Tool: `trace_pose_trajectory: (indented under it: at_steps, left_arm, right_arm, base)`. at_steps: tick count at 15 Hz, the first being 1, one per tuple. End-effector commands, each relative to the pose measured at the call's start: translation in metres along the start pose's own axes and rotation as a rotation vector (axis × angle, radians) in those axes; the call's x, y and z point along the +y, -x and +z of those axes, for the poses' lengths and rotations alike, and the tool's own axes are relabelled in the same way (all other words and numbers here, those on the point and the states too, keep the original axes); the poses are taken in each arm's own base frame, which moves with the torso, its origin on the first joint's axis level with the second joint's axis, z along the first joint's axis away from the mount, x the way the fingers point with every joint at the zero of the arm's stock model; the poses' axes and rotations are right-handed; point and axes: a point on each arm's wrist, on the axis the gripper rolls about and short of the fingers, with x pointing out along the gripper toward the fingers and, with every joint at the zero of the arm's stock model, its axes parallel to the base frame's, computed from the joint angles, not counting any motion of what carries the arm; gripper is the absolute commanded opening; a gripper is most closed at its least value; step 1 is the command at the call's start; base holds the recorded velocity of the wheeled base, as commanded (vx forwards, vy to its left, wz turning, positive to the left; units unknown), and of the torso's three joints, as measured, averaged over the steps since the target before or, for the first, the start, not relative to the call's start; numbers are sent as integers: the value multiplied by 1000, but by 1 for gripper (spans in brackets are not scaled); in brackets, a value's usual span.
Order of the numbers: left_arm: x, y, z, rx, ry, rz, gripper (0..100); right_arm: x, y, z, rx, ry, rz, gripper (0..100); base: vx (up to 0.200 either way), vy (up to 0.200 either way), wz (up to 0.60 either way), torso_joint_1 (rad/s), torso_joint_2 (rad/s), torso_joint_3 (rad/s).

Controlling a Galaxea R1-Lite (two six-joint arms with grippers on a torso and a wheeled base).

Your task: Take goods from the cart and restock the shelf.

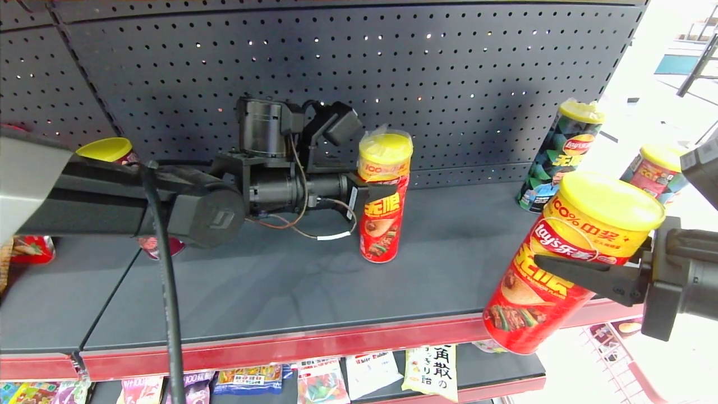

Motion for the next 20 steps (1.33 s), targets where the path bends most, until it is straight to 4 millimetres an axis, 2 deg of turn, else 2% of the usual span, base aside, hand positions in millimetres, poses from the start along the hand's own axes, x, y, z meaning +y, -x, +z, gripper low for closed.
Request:
trace_pose_trajectory:
  at_steps: [1, 4, 8, 20]
  left_arm:
    - [-13, 20, 7, -12, -1, -4, 0]
    - [-31, 34, 0, 17, 13, -29, 0]
    - [-50, 40, -11, 49, 29, -63, 0]
    - [-73, 41, -17, 73, 57, -95, 0]
  right_arm:
    - [0, 0, 0, 0, 1, 0, 0]
    - [0, 0, 0, 0, 1, 0, 0]
    - [0, 0, 1, -3, 2, -1, 0]
    - [-1, 1, 1, -3, 0, -7, 0]
  base:
    - [0, 0, 0, 0, 0, 0]
    - [0, 0, 0, 0, 0, 0]
    - [0, 0, 0, 0, 0, 0]
    - [0, 0, 0, 0, 0, 0]
